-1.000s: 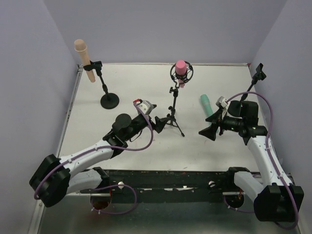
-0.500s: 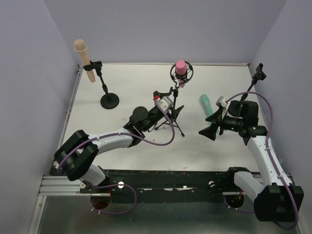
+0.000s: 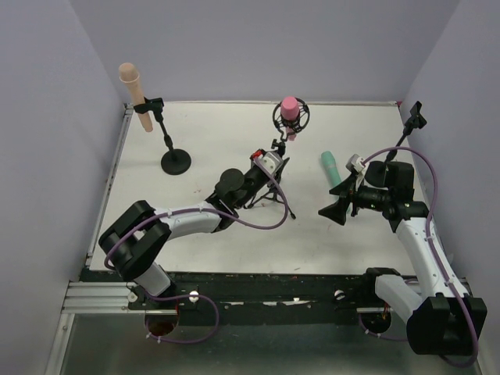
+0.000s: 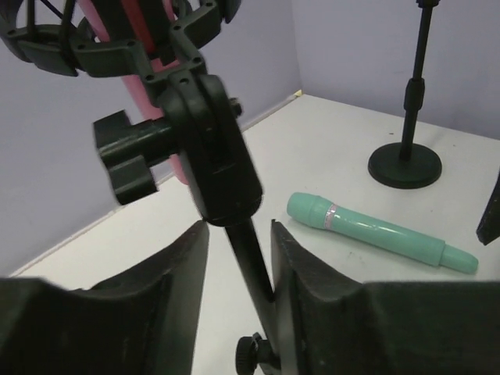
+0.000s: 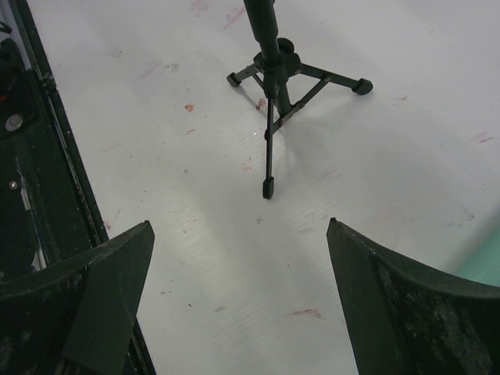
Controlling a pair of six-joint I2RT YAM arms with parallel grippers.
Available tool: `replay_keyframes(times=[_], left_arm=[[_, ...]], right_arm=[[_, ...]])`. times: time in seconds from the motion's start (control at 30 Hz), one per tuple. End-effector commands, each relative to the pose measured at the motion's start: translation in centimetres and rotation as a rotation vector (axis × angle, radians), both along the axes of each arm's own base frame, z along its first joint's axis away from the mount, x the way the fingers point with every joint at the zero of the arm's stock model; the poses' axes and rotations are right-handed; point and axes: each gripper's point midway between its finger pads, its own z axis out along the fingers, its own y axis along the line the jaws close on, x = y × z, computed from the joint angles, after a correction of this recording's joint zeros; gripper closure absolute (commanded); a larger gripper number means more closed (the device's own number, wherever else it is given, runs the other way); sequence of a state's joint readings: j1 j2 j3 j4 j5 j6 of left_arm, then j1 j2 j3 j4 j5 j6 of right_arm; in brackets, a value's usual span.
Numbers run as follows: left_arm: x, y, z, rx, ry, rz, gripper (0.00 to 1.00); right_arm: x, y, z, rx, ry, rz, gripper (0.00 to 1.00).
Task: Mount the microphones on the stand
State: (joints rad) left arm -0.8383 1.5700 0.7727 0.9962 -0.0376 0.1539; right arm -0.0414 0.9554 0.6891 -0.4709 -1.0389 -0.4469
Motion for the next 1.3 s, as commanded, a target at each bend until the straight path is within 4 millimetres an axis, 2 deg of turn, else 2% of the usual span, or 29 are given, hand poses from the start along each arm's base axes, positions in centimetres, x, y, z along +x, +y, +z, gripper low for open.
replay_keyframes(times=[0.0, 0.03, 0.17, 0.37, 0.5, 0.77, 0.8, 0.83, 0.97, 1.1, 1.27], left_arm=[[-0.2, -1.1, 2.1, -0.047, -0.043, -0.039, 0.70], [-0.3, -1.2, 2.1, -0.048, -0.039, -0.043, 0.82], [-0.5, -0.8, 2.3, -0.065, -0.037, -0.035, 1.00], [-2.0, 3.6, 4.8, -0.175, -0.036, 0.030, 1.00], [-2.7, 8.6, 6.1, -0.255, -0.033, 0.089, 1.00], [-3.3, 19.9, 4.3, -0.248, -0.051, 0.330, 1.00], [-3.2, 21.9, 4.4, -0.259, -0.069, 0.385, 1.00], [-3.2, 23.2, 3.7, -0.279, -0.052, 0.419, 1.00], [-2.6, 28.7, 3.3, -0.309, -0.072, 0.596, 1.00], [-1.8, 32.2, 3.9, -0.337, -0.094, 0.687, 1.00], [-0.7, 34.9, 4.6, -0.333, -0.126, 0.771, 1.00]], right_arm=[[0.6, -0.4, 0.0, -0.022, -0.028, -0.011, 0.00], [0.5, -0.3, 0.0, -0.021, -0.025, -0.008, 0.00], [0.6, -0.4, -0.1, -0.026, -0.027, -0.013, 0.00], [0.6, -0.4, 0.0, -0.026, -0.031, -0.013, 0.00], [0.5, -0.4, 0.2, -0.025, -0.039, -0.010, 0.00], [0.4, -0.3, 0.3, -0.020, -0.039, -0.004, 0.00], [0.3, -0.3, 0.3, -0.019, -0.039, -0.003, 0.00], [0.4, -0.3, 0.3, -0.019, -0.039, -0.004, 0.00], [0.3, -0.2, 0.3, -0.017, -0.039, 0.000, 0.00], [0.3, -0.2, 0.1, -0.019, -0.031, 0.000, 0.00], [0.4, -0.3, -0.1, -0.022, -0.026, -0.003, 0.00]])
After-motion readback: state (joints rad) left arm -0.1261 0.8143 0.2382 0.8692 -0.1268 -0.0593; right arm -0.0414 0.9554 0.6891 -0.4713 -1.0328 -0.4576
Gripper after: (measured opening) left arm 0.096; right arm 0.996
